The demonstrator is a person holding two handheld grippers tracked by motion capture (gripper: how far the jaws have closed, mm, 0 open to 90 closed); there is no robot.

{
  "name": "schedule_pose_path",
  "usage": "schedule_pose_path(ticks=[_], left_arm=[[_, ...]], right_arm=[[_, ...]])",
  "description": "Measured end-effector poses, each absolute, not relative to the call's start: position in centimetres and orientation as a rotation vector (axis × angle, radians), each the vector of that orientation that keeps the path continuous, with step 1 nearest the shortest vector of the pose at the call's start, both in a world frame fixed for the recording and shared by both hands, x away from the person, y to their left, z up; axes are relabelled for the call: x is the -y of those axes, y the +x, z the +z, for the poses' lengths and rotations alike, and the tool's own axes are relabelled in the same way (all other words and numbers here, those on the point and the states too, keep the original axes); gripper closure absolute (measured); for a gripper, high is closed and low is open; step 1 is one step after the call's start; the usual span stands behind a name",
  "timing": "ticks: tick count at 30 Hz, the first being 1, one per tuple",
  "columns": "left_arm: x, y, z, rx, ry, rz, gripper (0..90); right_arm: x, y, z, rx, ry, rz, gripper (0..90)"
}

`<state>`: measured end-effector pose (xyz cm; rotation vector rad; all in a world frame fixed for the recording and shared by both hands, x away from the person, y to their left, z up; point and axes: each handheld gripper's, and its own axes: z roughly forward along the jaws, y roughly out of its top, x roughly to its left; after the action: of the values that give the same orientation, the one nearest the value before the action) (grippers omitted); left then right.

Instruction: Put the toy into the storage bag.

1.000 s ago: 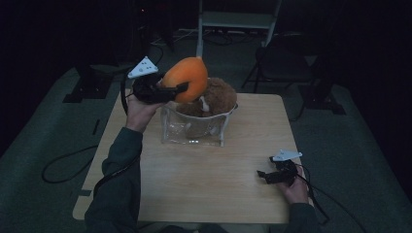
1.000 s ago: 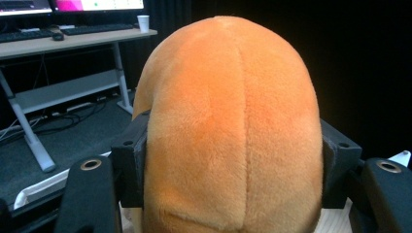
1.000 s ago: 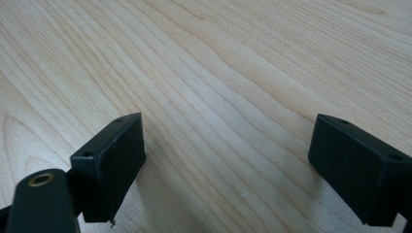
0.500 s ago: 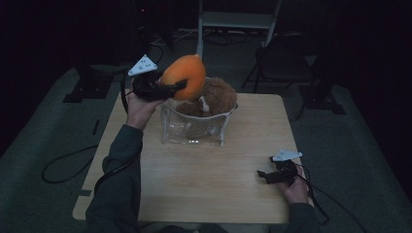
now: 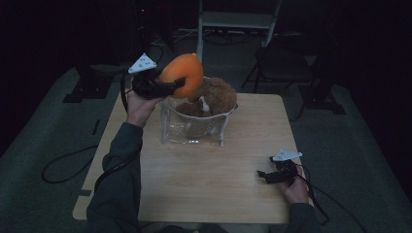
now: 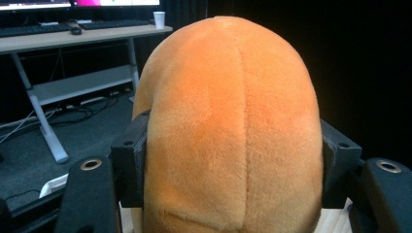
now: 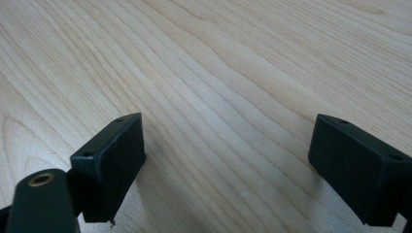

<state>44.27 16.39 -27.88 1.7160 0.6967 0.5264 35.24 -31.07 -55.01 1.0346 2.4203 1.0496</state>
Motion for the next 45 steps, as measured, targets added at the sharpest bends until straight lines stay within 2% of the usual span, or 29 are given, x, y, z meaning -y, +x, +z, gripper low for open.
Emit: schedule_pose_path(ticks=[45], left_arm=[[-16.5,46.2,-30.1,-0.768,1.726,0.499,32.7]], right_arm=[[31.1,35.2,-55.0,-2.421,1.035,1.046,12.5]])
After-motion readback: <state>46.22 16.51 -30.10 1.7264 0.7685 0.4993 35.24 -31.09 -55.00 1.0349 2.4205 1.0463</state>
